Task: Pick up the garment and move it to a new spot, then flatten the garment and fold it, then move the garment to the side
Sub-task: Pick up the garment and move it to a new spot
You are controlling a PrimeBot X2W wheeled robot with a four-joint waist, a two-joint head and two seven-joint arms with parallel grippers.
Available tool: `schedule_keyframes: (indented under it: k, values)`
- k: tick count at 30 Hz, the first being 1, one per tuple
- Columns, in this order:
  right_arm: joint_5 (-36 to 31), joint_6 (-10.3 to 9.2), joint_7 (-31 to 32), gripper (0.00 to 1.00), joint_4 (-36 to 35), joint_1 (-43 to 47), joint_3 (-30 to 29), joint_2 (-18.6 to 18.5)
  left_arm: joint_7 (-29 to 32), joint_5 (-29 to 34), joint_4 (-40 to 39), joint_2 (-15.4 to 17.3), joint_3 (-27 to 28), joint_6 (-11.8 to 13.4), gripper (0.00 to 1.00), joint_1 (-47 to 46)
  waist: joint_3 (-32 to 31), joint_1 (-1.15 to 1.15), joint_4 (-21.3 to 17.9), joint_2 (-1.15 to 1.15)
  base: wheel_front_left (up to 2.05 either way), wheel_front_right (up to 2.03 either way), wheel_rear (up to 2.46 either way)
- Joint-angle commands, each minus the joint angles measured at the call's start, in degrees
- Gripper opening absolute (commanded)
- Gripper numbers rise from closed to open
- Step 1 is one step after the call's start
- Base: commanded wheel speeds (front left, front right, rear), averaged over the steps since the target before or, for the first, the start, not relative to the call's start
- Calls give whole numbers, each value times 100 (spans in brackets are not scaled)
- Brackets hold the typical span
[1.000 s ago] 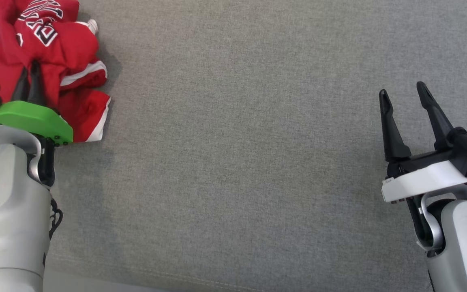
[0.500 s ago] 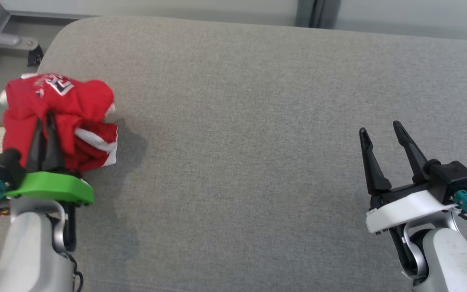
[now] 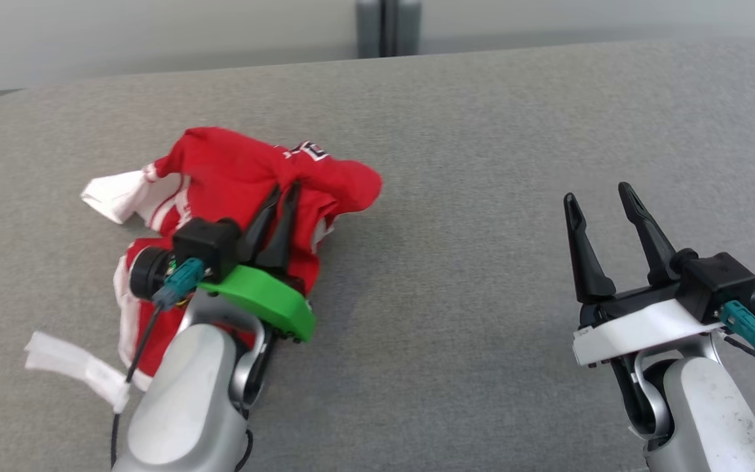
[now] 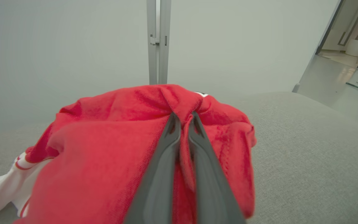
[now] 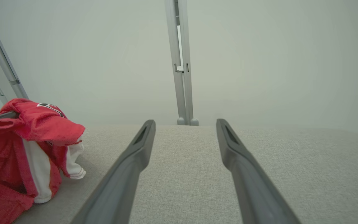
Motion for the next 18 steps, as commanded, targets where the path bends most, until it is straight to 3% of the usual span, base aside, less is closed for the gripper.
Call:
schedule_keyframes:
  k: [1, 7, 8, 9, 10, 15, 18]
  values:
    - [52, 0, -68, 100, 45, -120, 6, 30, 26, 12, 38, -6, -171, -35, 0, -202, 670, 0, -1101, 0, 0, 0, 0]
    - [98, 0, -261, 100, 236, -167, -85, 143, 196, -189, 503, -42, -1103, -82, 0, -612, 1015, 0, -1592, 0, 0, 0, 0]
    - [109, 0, -277, 100, 271, -175, -100, 158, 202, -236, 615, -45, -1227, -82, 15, -649, 1036, 0, -1613, 0, 0, 0, 0]
    - [113, 0, -308, 100, 294, -177, -110, 164, 187, -262, 703, -47, -1301, -85, 38, -668, 1047, 0, -1617, 0, 0, 0, 0]
    - [105, 0, -322, 100, 320, -186, -124, 174, 130, -266, 797, -49, -1392, -86, 100, -705, 1058, 0, -1608, 0, 0, 0, 0]
    - [62, 0, -384, 100, 408, -188, -172, 194, -323, -225, 916, -55, -1681, -81, 100, -723, 916, 0, -1343, 0, 0, 0, 0]
    - [9, 0, -397, 100, 444, -167, -189, 171, -580, -225, 746, -58, -1661, 74, 100, -609, 712, 0, -1102, 0, 0, 0, 0]
